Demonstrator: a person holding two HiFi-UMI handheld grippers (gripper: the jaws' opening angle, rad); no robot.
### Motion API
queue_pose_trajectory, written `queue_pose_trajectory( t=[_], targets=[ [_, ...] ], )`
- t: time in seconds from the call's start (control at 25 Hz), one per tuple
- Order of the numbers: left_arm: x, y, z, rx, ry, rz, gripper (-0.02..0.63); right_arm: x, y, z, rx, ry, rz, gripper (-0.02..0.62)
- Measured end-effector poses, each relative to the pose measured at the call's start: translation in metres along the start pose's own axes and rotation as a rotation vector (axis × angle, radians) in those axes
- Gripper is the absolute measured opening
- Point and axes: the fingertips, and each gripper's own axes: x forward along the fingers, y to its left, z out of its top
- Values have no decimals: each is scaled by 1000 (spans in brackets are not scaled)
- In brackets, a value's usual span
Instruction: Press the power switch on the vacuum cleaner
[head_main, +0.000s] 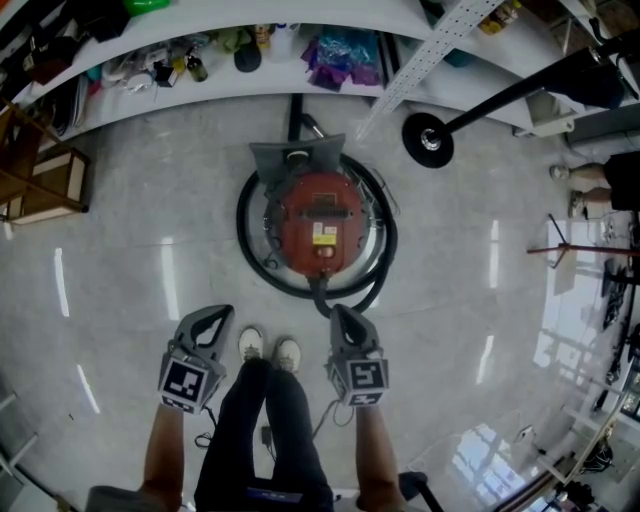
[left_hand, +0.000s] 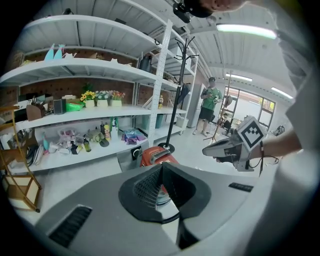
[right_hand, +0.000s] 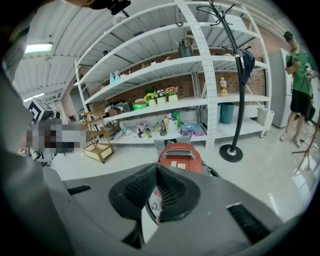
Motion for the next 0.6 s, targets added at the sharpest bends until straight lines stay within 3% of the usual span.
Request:
queue_pose_trajectory(
  t=[0.4, 0.6],
  targets=[
    [-4, 2, 0, -57, -12, 17, 8, 42, -4, 1, -38, 31, -8, 12],
    [-6, -2, -3, -71, -8, 12, 8, 60, -4, -6, -110, 55, -6, 12]
  ],
)
